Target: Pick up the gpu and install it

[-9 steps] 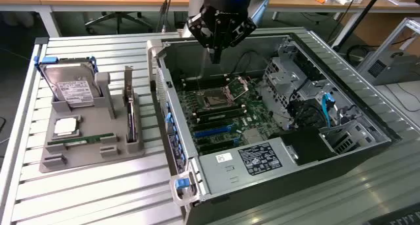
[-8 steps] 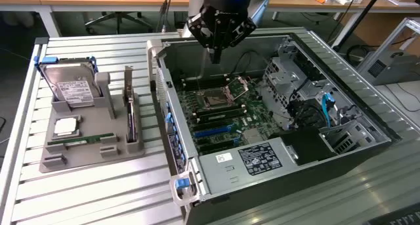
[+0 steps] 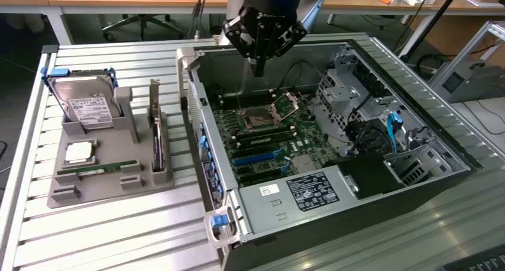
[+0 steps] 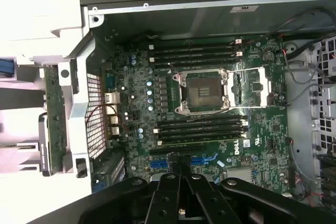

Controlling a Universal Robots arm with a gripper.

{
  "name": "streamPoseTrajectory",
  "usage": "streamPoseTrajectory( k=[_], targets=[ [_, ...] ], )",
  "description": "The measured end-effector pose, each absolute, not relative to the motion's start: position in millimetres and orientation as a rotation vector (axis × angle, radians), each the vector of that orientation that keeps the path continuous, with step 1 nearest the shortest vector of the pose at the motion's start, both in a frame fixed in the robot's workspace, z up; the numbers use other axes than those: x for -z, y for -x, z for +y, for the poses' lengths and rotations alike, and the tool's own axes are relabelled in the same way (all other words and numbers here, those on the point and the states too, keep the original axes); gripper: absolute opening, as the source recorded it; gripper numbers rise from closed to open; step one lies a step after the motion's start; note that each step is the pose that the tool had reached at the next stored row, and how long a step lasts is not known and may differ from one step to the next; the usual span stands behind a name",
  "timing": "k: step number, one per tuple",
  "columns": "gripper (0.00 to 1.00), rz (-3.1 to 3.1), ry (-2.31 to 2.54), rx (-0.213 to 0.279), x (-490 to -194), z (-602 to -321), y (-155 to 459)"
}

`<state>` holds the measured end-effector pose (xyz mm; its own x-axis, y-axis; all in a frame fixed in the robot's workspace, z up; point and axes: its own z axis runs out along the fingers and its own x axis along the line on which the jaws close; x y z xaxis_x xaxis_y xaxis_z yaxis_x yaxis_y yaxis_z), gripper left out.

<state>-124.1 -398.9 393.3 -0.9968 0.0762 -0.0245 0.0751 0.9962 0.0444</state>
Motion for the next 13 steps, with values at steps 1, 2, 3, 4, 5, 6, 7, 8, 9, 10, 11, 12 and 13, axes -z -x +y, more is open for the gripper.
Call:
streamPoseTrajectory(
  k=[1,2,3,4,5,6,7,8,9,10,11,12,13],
  targets=[
    [0.11,3.112,-0.118,-0.068,-393.3,-398.9,124.3],
    [0.11,3.113,-0.118,-0.068,-393.3,-398.9,124.5],
    [0.11,3.113,-0.118,-0.068,-393.3,-398.9,124.7],
    [0.11,3.113,-0.118,-0.068,-393.3,-398.9,125.0],
    [0.11,3.112,-0.118,-0.068,-393.3,-398.9,125.1],
    [0.11,3.112,-0.118,-0.068,-393.3,-398.9,125.3],
    [0.11,3.112,-0.118,-0.068,-393.3,-398.9,125.5],
    [0.11,3.113,-0.118,-0.068,-393.3,-398.9,125.7],
    [0.11,3.112,-0.118,-0.068,-393.3,-398.9,126.0],
    [0.11,3.113,-0.118,-0.068,-393.3,-398.9,126.3],
    [0.11,3.112,-0.118,-0.068,-393.3,-398.9,126.3],
    [0.11,3.113,-0.118,-0.068,-393.3,-398.9,126.5],
    [0.11,3.112,-0.118,-0.068,-393.3,-398.9,126.7]
  ],
)
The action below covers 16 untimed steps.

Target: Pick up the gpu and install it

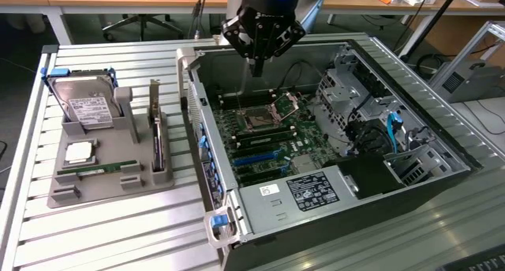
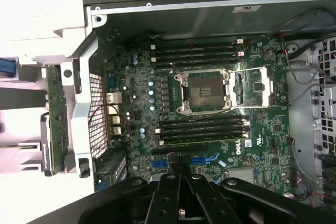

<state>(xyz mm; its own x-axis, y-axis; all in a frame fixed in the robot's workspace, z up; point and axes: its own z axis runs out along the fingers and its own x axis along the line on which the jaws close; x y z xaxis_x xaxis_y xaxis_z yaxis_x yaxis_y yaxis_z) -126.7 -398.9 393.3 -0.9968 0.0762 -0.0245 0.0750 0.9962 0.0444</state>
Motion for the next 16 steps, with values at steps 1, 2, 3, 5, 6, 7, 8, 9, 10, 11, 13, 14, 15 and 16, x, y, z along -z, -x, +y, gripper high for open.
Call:
streamPoseTrajectory(
  k=[1,2,3,5,6,7,8,9,10,11,13,14,15,16],
  targets=[
    [0.11,3.112,-0.118,-0.068,-393.3,-398.9,126.8],
    [0.11,3.112,-0.118,-0.068,-393.3,-398.9,126.9],
    [0.11,3.112,-0.118,-0.068,-393.3,-398.9,127.4],
    [0.11,3.112,-0.118,-0.068,-393.3,-398.9,128.1],
    [0.11,3.113,-0.118,-0.068,-393.3,-398.9,128.3],
    [0.11,3.112,-0.118,-0.068,-393.3,-398.9,128.5],
    [0.11,3.113,-0.118,-0.068,-393.3,-398.9,128.7],
    [0.11,3.113,-0.118,-0.068,-393.3,-398.9,128.9],
    [0.11,3.112,-0.118,-0.068,-393.3,-398.9,129.1],
    [0.11,3.113,-0.118,-0.068,-393.3,-399.0,129.5],
    [0.11,3.113,-0.118,-0.068,-393.3,-398.9,129.9],
    [0.11,3.113,-0.118,-0.068,-393.3,-398.9,130.1],
    [0.11,3.113,-0.118,-0.068,-393.3,-398.9,130.3],
    [0.11,3.112,-0.118,-0.068,-393.3,-398.9,130.4]
  ],
)
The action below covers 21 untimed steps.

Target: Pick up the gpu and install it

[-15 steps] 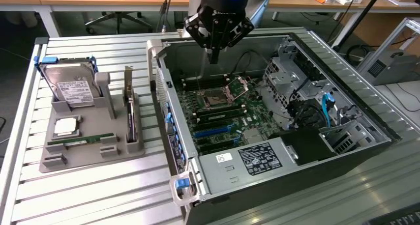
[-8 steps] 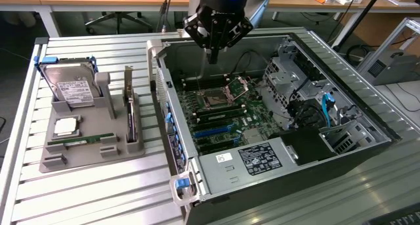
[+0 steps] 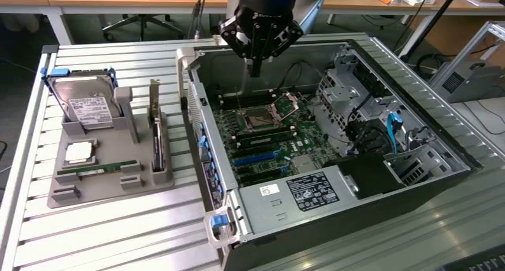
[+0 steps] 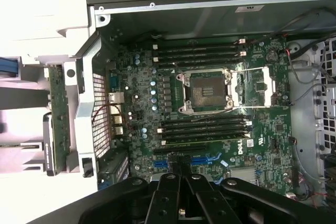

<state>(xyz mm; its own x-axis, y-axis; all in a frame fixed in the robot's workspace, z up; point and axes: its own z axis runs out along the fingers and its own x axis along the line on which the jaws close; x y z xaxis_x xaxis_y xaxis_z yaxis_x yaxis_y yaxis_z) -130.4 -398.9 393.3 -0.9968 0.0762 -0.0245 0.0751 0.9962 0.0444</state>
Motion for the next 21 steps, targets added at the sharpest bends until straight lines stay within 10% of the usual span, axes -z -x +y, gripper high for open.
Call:
streamPoseTrajectory(
  k=[21],
  targets=[
    [0.11,3.113,-0.118,-0.068,-393.3,-398.9,135.2]
  ],
)
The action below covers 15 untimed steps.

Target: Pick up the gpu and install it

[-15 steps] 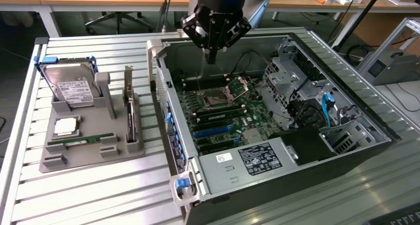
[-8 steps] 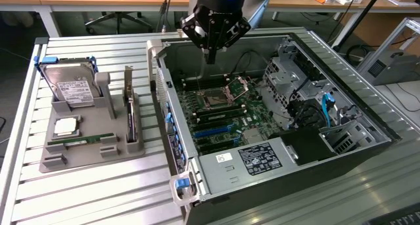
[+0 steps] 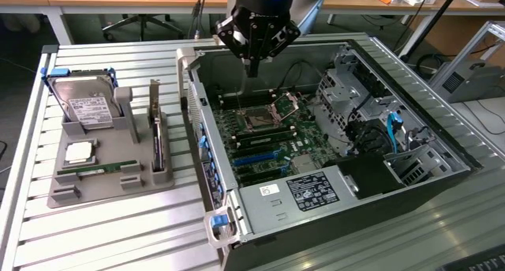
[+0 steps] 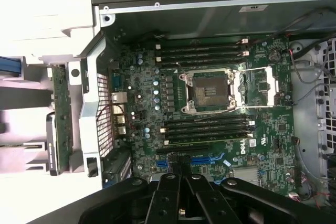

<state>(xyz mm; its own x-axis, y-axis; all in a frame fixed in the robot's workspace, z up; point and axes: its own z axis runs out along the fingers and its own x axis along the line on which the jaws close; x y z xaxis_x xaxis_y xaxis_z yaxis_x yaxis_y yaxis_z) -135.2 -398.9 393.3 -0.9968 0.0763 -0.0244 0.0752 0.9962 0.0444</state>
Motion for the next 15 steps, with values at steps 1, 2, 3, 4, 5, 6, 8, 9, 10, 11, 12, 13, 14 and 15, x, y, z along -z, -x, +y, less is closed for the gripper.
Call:
streamPoseTrajectory(
  k=[1,2,3,4,5,6,8,9,10,11,12,13,14,15],
  targets=[
    [0.11,3.113,-0.118,-0.068,-393.3,-398.9,135.4],
    [0.11,3.112,-0.118,-0.068,-393.3,-398.9,135.6],
    [0.11,3.112,-0.118,-0.068,-393.3,-398.9,135.9],
    [0.11,3.112,-0.118,-0.068,-393.3,-398.9,136.2],
    [0.11,3.112,-0.118,-0.068,-393.3,-398.9,136.4],
    [0.11,3.113,-0.118,-0.068,-393.3,-398.9,136.6],
    [0.11,3.113,-0.118,-0.068,-393.3,-398.9,137.1],
    [0.11,3.113,-0.118,-0.068,-393.3,-398.9,137.3],
    [0.11,3.112,-0.118,-0.068,-393.3,-398.9,137.5],
    [0.11,3.112,-0.118,-0.068,-393.3,-398.9,137.7],
    [0.11,3.112,-0.118,-0.068,-393.3,-398.9,137.9],
    [0.11,3.112,-0.118,-0.068,-393.3,-398.9,138.2],
    [0.11,3.113,-0.118,-0.068,-393.3,-398.9,138.4],
    [0.11,3.112,-0.118,-0.068,-393.3,-398.9,138.6]
  ],
)
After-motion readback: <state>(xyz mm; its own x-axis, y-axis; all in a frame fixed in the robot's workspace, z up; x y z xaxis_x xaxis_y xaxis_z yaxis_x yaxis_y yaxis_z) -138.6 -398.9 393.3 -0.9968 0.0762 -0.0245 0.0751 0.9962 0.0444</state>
